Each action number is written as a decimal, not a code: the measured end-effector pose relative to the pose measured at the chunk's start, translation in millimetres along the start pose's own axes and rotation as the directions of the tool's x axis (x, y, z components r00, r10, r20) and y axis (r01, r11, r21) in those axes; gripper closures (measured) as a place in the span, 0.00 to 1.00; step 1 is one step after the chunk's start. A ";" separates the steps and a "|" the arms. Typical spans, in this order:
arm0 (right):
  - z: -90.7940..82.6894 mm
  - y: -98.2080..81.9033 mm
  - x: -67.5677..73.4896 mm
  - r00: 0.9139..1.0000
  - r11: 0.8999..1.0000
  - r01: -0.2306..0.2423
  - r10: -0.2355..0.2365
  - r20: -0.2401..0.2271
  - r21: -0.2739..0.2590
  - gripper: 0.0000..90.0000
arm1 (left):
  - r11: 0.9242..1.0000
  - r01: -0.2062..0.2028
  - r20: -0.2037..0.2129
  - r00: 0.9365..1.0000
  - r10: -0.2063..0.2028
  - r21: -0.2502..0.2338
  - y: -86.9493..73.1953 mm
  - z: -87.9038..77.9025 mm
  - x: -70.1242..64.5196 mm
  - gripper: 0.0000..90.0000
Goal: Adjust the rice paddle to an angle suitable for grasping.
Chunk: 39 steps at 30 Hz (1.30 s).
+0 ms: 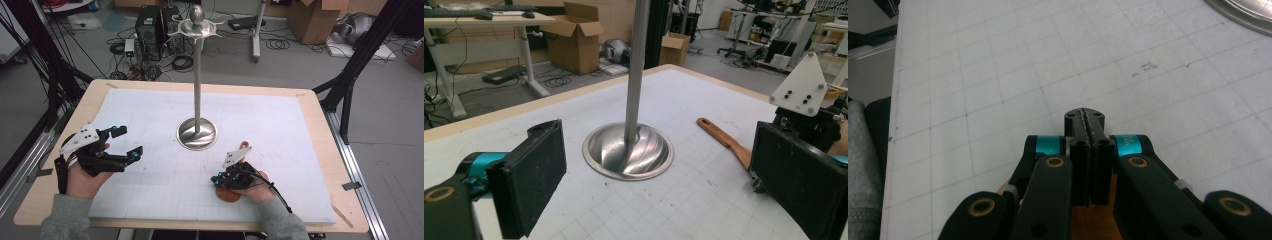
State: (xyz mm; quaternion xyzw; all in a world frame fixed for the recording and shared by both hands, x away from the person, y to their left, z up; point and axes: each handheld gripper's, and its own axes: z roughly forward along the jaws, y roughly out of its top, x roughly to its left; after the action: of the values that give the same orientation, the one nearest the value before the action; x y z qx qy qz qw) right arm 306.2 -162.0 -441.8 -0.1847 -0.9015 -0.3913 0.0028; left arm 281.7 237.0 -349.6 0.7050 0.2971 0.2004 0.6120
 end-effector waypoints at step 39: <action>-42.8 -41.4 -0.4 0.998 0.999 -0.046 0.047 -0.053 0.020 0.99 | 1.000 -0.014 0.092 0.996 0.013 0.007 11.2 44.5 -6.7 0.09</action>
State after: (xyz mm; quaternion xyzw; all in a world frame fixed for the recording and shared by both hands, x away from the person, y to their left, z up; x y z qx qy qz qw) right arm 286.8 -218.2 -441.4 -0.1950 -0.9002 -0.3876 0.0375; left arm 307.4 198.6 -345.6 0.7177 0.2646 0.1707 0.6211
